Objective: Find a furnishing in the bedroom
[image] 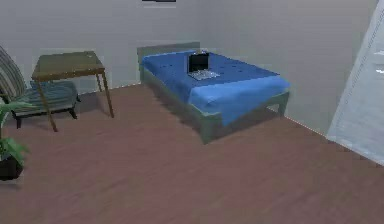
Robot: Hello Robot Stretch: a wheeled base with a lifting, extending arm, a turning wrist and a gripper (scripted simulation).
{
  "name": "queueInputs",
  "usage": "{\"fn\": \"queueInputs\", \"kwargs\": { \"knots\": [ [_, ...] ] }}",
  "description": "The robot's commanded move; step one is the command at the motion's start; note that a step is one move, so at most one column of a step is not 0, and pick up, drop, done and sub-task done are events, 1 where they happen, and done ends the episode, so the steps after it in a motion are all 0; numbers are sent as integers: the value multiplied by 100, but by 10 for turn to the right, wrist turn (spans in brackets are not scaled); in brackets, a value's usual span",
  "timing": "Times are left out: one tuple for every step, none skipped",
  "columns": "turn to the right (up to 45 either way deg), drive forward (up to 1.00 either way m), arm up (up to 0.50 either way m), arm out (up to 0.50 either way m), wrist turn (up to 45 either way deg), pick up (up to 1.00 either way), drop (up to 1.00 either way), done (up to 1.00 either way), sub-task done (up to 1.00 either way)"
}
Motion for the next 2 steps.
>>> {"fn": "queueInputs", "kwargs": {
  "knots": [
    [0,100,0,0,0,0,0,0,0],
    [0,20,0,0,0,0,0,0,0]
  ]
}}
